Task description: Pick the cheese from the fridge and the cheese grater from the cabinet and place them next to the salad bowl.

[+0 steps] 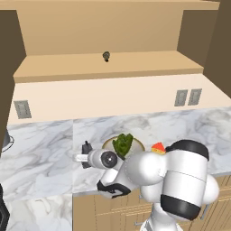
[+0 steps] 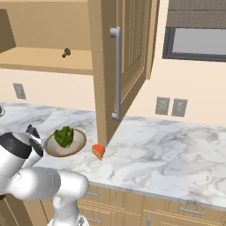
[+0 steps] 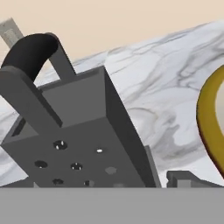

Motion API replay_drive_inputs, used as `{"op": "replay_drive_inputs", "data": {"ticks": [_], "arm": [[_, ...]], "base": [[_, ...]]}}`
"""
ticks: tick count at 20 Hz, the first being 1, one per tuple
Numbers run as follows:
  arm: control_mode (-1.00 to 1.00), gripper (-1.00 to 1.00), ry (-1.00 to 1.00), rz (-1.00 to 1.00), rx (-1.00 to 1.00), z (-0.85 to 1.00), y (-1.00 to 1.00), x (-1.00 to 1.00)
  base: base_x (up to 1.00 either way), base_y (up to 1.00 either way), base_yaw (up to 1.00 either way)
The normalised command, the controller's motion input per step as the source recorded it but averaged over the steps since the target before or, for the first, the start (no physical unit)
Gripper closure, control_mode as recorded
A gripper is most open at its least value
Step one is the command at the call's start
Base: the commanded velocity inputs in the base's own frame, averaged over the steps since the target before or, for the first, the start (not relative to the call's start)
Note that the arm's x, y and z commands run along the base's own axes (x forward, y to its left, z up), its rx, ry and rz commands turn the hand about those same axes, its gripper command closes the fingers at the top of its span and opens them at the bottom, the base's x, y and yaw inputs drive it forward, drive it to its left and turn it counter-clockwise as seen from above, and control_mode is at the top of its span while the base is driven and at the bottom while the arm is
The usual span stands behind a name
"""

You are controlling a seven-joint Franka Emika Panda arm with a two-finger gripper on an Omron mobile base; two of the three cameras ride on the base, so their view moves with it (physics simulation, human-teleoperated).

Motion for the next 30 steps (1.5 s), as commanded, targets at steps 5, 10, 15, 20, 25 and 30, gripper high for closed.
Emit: {"op": "replay_drive_inputs", "data": {"ticks": [5,10,15,20,25,30], "arm": [[-1.0,-1.0,0.0,-0.01,0.06,0.16,0.0,0.0],[-1.0,-1.0,0.0,-0.02,0.03,0.19,0.0,-0.1],[-1.0,-1.0,0.0,-0.01,0.0,0.25,0.01,-0.12],[-1.0,-1.0,0.02,0.0,0.0,0.4,0.02,-0.05],[-1.0,-1.0,0.18,-0.01,0.0,0.42,0.0,-0.11],[-1.0,-1.0,0.21,-0.02,-0.03,0.45,0.0,-0.12]], "base": [[0.0,0.0,0.0],[0.0,0.0,0.0],[0.0,0.0,0.0],[0.0,0.0,0.0],[0.0,0.0,0.0],[0.0,0.0,0.0]]}}
